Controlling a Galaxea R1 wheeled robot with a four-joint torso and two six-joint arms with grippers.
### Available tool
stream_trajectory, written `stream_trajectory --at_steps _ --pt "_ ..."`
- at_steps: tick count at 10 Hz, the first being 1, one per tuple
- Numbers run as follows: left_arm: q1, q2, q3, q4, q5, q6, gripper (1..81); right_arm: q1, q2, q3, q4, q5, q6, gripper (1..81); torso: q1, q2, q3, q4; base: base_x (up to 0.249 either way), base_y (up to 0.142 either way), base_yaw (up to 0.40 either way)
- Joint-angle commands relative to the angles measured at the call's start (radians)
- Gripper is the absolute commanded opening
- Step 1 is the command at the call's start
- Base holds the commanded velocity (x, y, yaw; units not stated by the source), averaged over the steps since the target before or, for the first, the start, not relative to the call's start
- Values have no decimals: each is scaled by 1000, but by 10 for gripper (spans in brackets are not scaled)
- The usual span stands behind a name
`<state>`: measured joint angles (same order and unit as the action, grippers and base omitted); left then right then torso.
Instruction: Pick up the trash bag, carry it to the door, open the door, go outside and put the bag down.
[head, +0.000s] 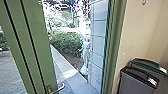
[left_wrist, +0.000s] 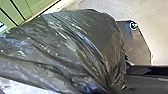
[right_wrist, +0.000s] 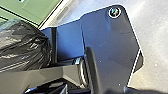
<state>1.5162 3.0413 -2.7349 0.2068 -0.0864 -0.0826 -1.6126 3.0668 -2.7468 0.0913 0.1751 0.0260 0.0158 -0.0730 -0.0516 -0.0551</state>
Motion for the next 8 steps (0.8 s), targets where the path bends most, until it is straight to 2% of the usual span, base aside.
stream_trajectory --at_steps 1,6,8 --pt "-52 -4 1 14 43 4 10 41 8 3 -9 -49 -3 811 0 0 0 0 0 0 266" --pt "-40 -21 6 9 34 4 10 41 5 10 -7 -48 -4 811 0 0 0 0 0 0 305" --pt "-27 -36 16 11 -27 4 10 36 -15 54 -8 -28 -6 811 0 0 0 0 0 0 309"
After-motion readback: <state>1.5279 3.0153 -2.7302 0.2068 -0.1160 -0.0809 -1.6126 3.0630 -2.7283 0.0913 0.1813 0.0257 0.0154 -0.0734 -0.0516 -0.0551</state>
